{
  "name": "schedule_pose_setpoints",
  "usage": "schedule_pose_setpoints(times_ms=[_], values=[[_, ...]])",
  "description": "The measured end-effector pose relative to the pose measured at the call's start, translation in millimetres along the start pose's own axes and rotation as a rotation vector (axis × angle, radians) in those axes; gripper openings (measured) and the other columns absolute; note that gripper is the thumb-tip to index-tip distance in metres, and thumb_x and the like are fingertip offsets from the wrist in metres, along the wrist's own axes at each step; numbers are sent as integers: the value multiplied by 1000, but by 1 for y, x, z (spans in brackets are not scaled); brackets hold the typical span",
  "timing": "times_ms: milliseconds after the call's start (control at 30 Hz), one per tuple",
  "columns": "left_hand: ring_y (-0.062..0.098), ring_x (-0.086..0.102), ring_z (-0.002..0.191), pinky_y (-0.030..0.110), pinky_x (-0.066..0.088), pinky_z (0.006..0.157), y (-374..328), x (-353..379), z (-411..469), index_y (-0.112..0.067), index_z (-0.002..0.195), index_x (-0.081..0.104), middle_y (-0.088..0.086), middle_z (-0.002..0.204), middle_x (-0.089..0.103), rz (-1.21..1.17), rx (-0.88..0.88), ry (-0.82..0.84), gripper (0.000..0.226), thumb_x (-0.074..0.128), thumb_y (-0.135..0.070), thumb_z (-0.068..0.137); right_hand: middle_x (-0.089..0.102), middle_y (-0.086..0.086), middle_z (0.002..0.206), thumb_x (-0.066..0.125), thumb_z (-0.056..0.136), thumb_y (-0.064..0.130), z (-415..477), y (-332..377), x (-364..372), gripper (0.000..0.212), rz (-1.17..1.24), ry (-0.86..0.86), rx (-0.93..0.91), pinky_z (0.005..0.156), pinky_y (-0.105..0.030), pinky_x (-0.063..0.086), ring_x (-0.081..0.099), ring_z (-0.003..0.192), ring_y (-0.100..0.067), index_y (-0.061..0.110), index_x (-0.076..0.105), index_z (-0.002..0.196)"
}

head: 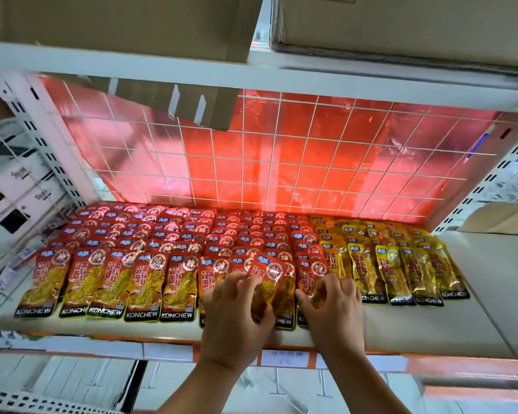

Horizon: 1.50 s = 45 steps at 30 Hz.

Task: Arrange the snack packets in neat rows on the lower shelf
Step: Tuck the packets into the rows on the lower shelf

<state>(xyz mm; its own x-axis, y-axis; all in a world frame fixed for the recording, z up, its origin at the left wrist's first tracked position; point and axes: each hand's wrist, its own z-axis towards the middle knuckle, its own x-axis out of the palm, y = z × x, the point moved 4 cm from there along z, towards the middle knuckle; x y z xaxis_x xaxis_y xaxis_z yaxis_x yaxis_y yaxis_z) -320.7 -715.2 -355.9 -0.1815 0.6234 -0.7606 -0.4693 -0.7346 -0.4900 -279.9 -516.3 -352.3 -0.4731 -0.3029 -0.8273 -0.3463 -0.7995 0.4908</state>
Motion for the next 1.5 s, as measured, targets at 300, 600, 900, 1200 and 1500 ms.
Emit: schedule_pose_setpoints(times_ms=[300,600,900,1200,1500], values=[[23,55,118,52,43,98,-1,-1,0,-24,122,60,-3,123,57,-7,5,-28,47,69,-45,81,49,0,101,75,79,54,0,-2,1,44,21,-26,-19,75,-38,50,48,92,-22,22,58,104],[23,56,118,52,45,98,-1,-1,0,-25,122,57,-2,123,58,-4,18,-50,51,77,-41,78,48,2,105,74,79,54,1,-3,5,44,22,8,-52,73,-35,51,51,92,-21,23,59,106],[24,56,118,53,45,97,0,0,-1,-25,121,58,-1,122,58,-8,21,-54,49,75,-41,78,49,3,106,79,78,48,0,-4,6,43,2,-3,-77,72,-37,54,51,93,-20,23,59,107],[24,57,118,52,46,96,-1,0,-1,-26,123,55,-2,123,58,-6,25,-58,51,76,-42,79,49,2,106,76,79,51,0,-4,4,41,24,-18,-62,72,-36,53,51,94,-21,23,60,105],[23,56,119,50,44,96,-1,1,0,-24,121,61,-3,123,58,4,17,-55,45,66,-46,82,44,6,101,70,86,50,0,-4,0,35,87,-45,-22,74,-35,48,50,90,-21,22,60,106]])
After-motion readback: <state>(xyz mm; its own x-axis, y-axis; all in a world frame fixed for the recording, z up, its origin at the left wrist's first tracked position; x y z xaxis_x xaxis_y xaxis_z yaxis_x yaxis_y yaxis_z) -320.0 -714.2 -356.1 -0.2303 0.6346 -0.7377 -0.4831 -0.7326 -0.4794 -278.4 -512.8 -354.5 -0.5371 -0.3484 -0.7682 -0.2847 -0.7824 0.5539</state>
